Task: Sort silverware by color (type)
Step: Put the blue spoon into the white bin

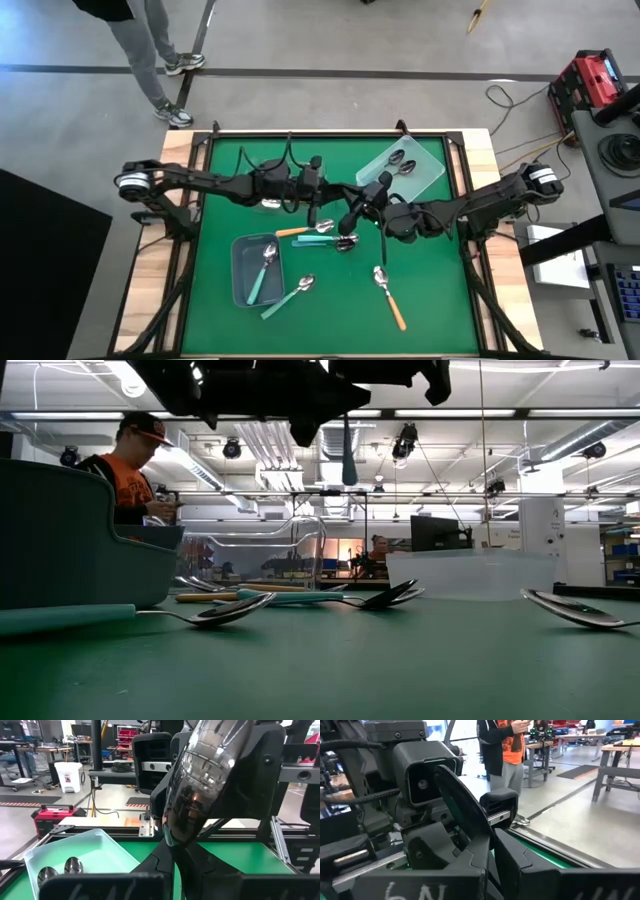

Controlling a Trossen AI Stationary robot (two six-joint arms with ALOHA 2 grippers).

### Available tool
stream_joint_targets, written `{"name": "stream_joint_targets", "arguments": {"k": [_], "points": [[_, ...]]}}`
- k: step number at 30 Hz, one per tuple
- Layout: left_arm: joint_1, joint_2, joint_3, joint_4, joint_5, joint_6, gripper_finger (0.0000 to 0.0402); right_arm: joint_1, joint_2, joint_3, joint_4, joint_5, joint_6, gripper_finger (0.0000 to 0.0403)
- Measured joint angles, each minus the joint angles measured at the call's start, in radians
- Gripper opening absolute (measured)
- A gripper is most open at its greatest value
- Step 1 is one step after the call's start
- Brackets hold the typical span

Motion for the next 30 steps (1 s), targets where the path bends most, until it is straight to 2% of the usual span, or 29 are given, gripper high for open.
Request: {"name": "stream_joint_targets", "arguments": {"k": [13,16,24,30], "points": [[-0.001,-0.011,-0.001,-0.029,0.015,-0.048,0.0000,0.011,-0.002,-0.002,-0.005,-0.010,-0.044,0.0015],[-0.001,-0.012,-0.001,-0.025,0.042,-0.041,0.0000,0.012,-0.004,-0.002,-0.008,-0.043,-0.070,0.0032],[-0.002,-0.013,-0.001,-0.034,0.107,-0.028,0.0001,0.011,-0.004,-0.004,-0.029,-0.121,-0.171,0.0108],[-0.003,-0.013,-0.001,-0.040,0.118,-0.030,0.0001,0.006,-0.004,-0.004,-0.019,-0.163,-0.254,0.0124]]}}
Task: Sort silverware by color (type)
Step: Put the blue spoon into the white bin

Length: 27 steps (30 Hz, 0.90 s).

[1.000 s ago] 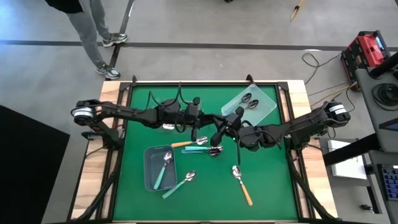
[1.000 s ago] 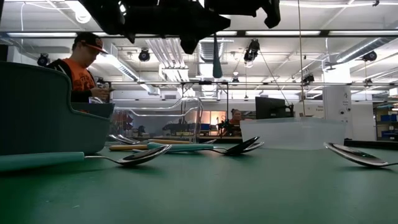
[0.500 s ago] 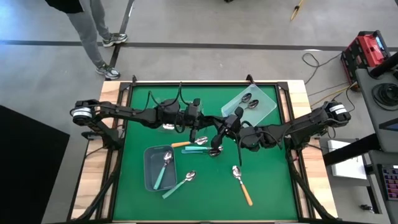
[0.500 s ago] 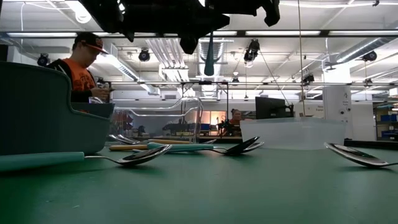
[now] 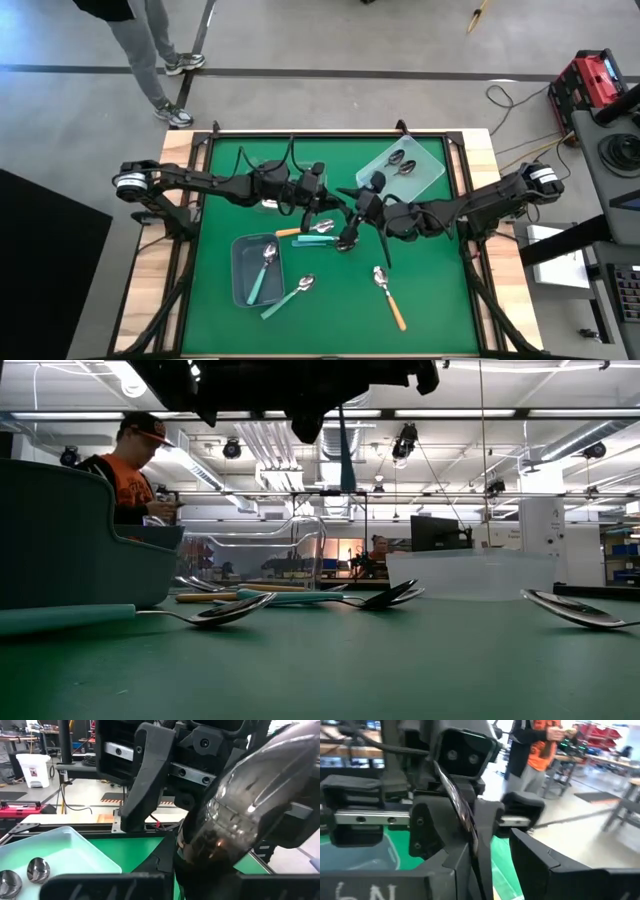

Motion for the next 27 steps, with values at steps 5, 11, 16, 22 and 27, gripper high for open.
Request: {"name": "stream_joint_targets", "arguments": {"k": [5,11,16,22,27], "points": [[0.000,0.000,0.000,-0.001,-0.004,-0.004,0.0000,-0.018,0.000,0.000,0.018,-0.051,-0.023,0.0100],[0.000,0.001,0.001,-0.004,-0.006,-0.017,0.0000,-0.017,0.002,0.000,0.036,-0.090,-0.121,0.0017],[0.001,-0.017,0.002,-0.028,0.018,-0.007,0.0017,-0.018,-0.018,0.000,0.038,-0.100,-0.121,0.0011],[0.000,-0.109,0.002,-0.155,-0.052,0.066,0.0096,-0.022,-0.065,0.000,0.036,-0.141,-0.100,0.0010],[0.001,-0.221,0.002,-0.255,-0.180,0.118,0.0162,-0.027,-0.112,0.000,0.008,-0.141,-0.106,0.0009]]}}
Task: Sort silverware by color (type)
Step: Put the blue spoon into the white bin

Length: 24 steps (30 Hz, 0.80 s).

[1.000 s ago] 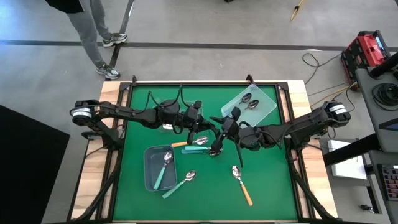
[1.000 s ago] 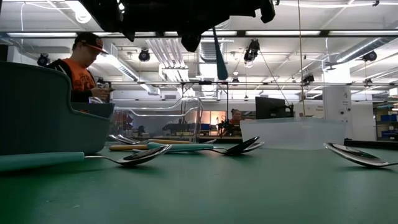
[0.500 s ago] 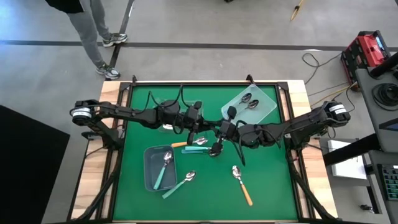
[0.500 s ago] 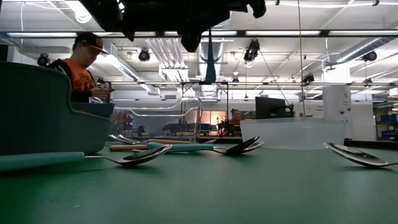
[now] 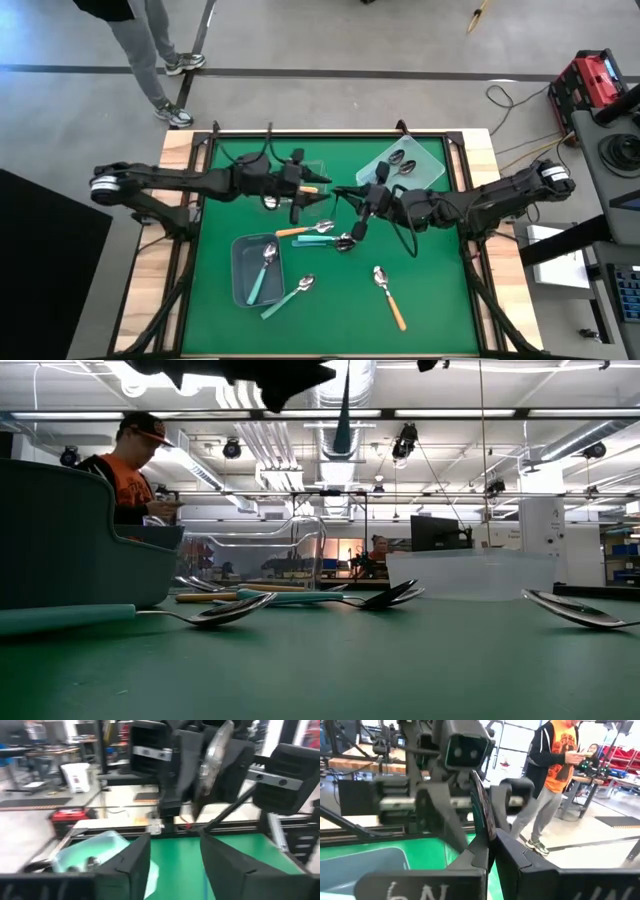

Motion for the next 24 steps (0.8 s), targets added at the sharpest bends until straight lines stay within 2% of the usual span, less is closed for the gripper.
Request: {"name": "stream_joint_targets", "arguments": {"k": [4,9,20,24], "points": [[0.000,-0.096,0.000,-0.137,-0.055,0.000,0.0186,-0.040,-0.041,0.000,-0.076,-0.002,0.018,0.0009],[-0.003,-0.189,-0.008,-0.268,-0.089,0.004,0.0186,-0.117,-0.075,0.000,-0.134,-0.001,0.060,0.0009],[-0.005,-0.387,-0.161,-0.226,-0.131,0.089,0.0166,-0.320,-0.075,0.024,-0.347,-0.009,0.262,0.0009],[-0.005,-0.458,-0.216,-0.218,-0.209,0.139,0.0163,-0.395,-0.075,0.070,-0.456,-0.009,0.331,0.0009]]}}
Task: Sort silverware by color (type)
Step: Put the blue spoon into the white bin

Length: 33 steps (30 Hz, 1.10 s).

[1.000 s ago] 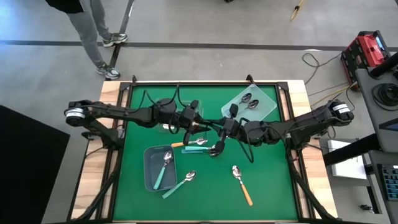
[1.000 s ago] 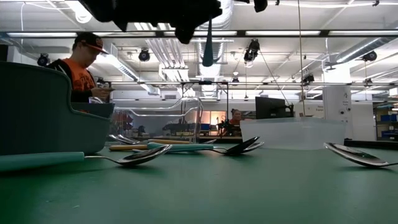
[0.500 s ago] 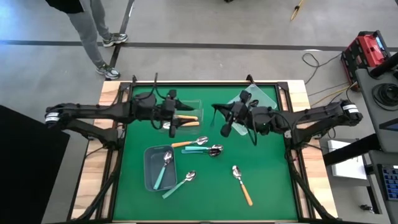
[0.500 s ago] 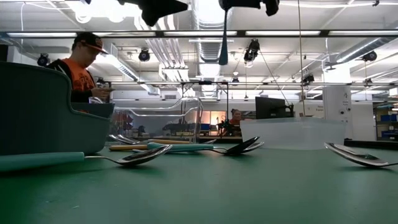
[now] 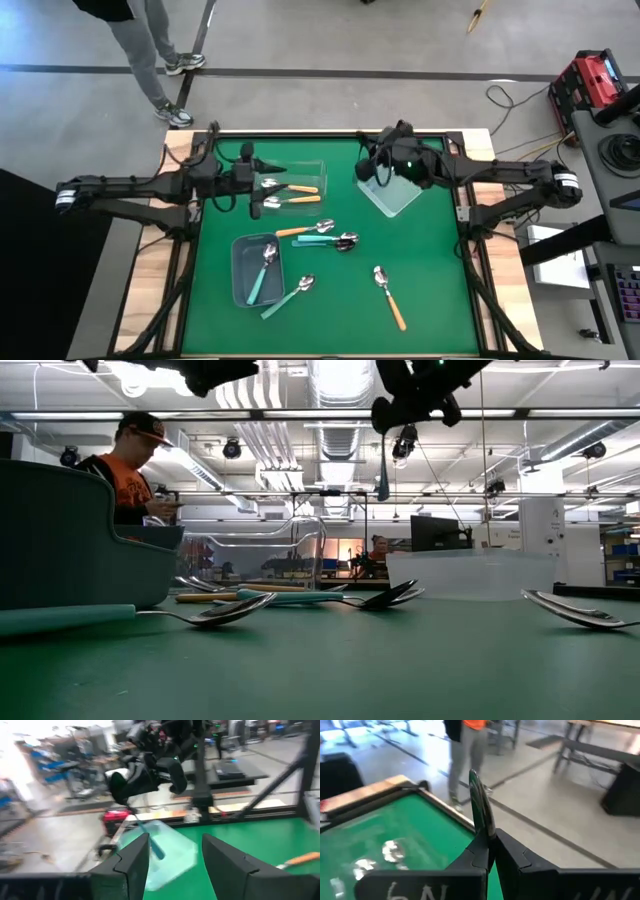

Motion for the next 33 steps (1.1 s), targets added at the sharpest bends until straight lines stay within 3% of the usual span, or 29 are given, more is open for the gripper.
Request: {"name": "stream_joint_targets", "arguments": {"k": [4,8,16,33], "points": [[0.001,-0.061,-0.041,0.006,-0.059,0.041,0.0162,-0.082,0.000,0.046,-0.109,-0.033,0.062,0.0009],[0.001,-0.098,-0.088,0.054,-0.059,0.084,0.0162,-0.172,0.000,0.083,-0.180,-0.152,0.134,0.0009],[0.001,-0.142,-0.092,0.009,-0.067,0.110,0.0162,-0.273,0.000,0.090,-0.201,-0.286,0.249,0.0009],[0.001,-0.108,-0.093,-0.001,-0.085,0.148,0.0162,-0.359,0.000,0.070,-0.480,-0.272,0.442,0.0009]]}}
